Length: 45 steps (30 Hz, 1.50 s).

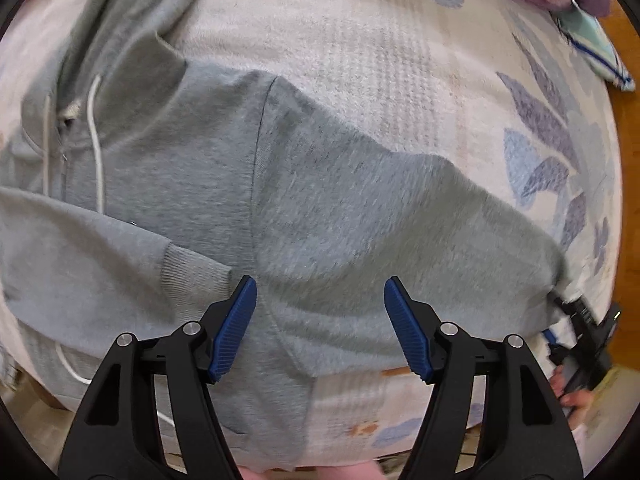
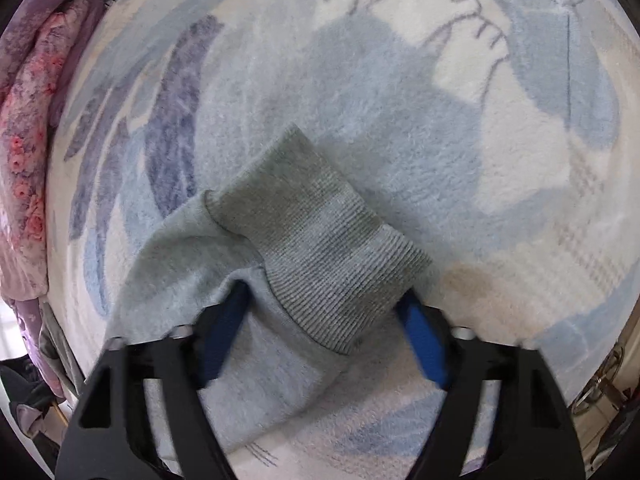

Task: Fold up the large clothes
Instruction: 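Grasp the other sleeve cuff with the right tool while the left tool pins the hoodie body, then lift the sleeve and fold it across the hoodie body with the right tool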

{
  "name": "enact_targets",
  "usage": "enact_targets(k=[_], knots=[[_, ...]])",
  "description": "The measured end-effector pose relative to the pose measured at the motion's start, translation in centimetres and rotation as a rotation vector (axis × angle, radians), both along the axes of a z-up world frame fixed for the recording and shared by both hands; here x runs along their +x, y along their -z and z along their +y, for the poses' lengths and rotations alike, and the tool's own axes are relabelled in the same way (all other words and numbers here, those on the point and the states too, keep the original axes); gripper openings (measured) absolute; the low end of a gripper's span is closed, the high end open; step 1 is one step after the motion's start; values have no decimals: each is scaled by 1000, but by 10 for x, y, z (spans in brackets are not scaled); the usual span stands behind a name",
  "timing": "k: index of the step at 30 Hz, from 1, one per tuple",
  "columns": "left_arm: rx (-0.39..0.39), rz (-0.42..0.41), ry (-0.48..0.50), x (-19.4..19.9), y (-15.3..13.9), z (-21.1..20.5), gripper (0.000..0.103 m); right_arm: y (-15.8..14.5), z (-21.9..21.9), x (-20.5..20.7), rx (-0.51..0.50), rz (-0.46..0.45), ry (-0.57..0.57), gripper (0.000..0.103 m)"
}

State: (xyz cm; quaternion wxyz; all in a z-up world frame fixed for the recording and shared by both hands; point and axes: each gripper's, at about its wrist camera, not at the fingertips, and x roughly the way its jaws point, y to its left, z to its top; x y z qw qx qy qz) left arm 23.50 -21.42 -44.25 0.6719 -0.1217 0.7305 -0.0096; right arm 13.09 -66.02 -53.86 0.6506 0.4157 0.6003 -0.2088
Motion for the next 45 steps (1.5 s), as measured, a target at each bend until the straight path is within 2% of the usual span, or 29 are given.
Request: enact_targets(k=[2,4,5,6,7,10,13,16,18,20,22,25,28,31,36,39,45], knots=[[-27,-4,-30,3,3,5,54,-1,-7,-8,46,-56,62,46],[-55,9,-65,7,10,12,35,1,-14,-15,90,-107,107,30],[-73,16,-80,9,15,14,28,2,-15,-15,97,-113,106,28],[-81,23,-87,11,19,16,17,2,-16,-14,93,-111,101,22],[-79,37,-87,12,25,16,10,1,-15,-12,92,-119,88,15],[-23,93,-75,14,51,19,0,-8,-9,1,62,-142,24,13],[-38,119,-111,17,65,24,0,-26,0,10,16,-172,-7,12],[19,113,-84,17,46,23,0,-40,-2,12,19,-202,8,12],[26,110,-52,15,41,22,0,-46,-1,14,30,-204,20,12],[23,137,-51,12,51,23,0,-49,1,20,17,-209,11,12],[13,130,-83,12,65,28,2,-49,5,25,-10,-188,-10,12],[25,108,-88,10,65,29,3,-60,12,31,9,-255,11,12],[32,75,-61,6,65,23,3,-92,26,43,-9,-341,-49,12],[14,79,-106,2,67,22,3,-133,44,56,-19,-436,-122,12],[42,80,-67,2,66,18,3,-199,83,79,-12,-586,-206,12],[25,87,-74,7,66,20,3,-234,117,90,-30,-651,-304,12],[6,64,-70,5,69,28,4,-277,191,102,9,-737,-445,12]])
